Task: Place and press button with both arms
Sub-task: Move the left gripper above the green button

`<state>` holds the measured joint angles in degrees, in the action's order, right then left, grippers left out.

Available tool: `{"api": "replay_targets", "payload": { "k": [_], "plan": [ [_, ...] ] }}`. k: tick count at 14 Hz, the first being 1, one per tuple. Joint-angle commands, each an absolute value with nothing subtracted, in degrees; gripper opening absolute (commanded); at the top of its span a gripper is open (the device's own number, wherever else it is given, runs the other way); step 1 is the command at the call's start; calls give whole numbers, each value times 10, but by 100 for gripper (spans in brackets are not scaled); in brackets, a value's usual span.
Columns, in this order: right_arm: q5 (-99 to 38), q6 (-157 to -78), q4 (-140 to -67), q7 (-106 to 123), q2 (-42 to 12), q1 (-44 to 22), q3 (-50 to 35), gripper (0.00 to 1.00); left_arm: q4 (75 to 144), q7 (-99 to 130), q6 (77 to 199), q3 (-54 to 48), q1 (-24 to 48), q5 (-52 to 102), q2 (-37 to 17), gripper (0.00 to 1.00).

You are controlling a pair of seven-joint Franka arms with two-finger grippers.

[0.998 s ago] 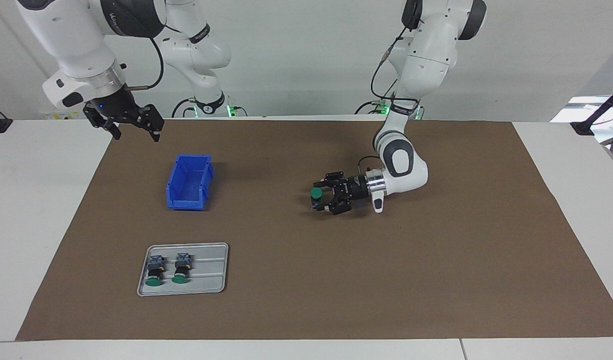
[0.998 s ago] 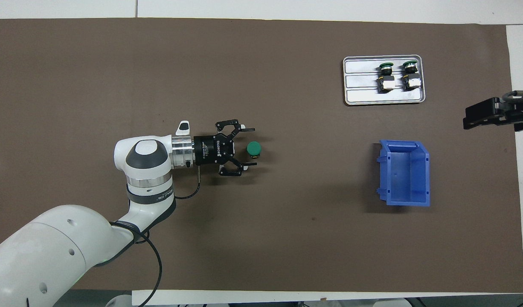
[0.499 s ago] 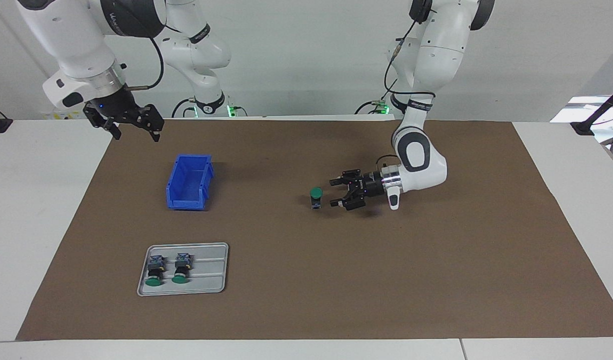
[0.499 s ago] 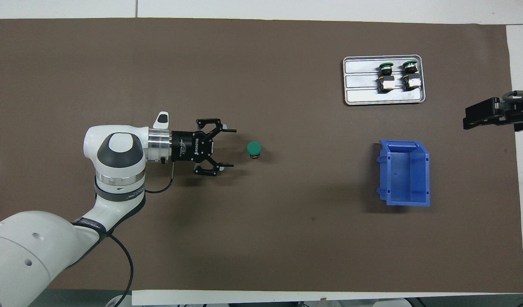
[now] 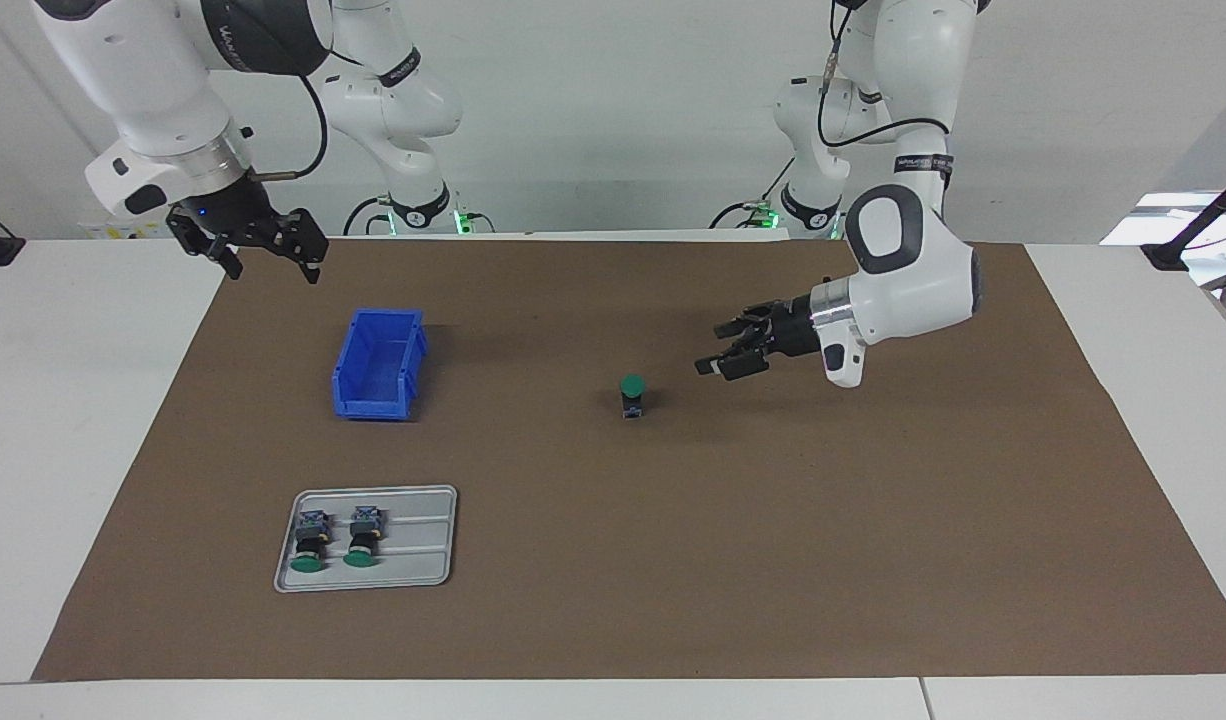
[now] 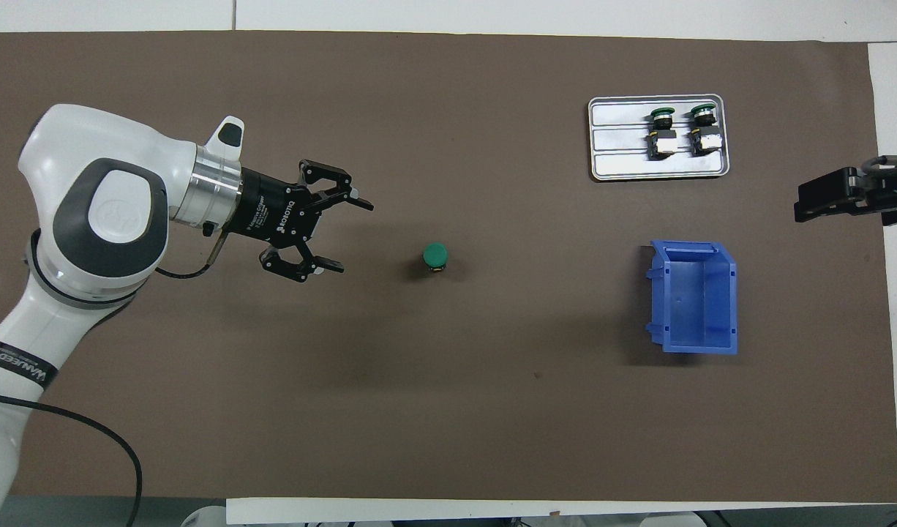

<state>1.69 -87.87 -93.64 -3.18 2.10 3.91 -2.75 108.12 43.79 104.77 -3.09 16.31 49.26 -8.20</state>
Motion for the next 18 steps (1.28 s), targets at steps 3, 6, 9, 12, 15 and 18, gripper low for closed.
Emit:
{"api": "replay_targets", "payload": {
  "k": [3,6,9,12,15,18],
  "plan": [
    [18,-876,-947,-18,30,43,-31,99,955,448,919,-29,157,332,-93,100],
    [18,-876,-947,-18,30,43,-31,99,933,459,897,-37,196,214,-77,99],
    [18,-876,-947,-18,30,43,-31,99,917,465,933,-36,240,148,-82,76],
    [18,-876,-946,-18,30,43,-30,99,929,472,962,-38,265,118,-79,21],
    [18,-876,-947,-18,30,43,-31,99,953,485,1026,-38,325,101,-92,10],
    [18,-876,-947,-18,30,43,-31,99,947,491,1028,-39,363,67,-125,2]
  ]
}}
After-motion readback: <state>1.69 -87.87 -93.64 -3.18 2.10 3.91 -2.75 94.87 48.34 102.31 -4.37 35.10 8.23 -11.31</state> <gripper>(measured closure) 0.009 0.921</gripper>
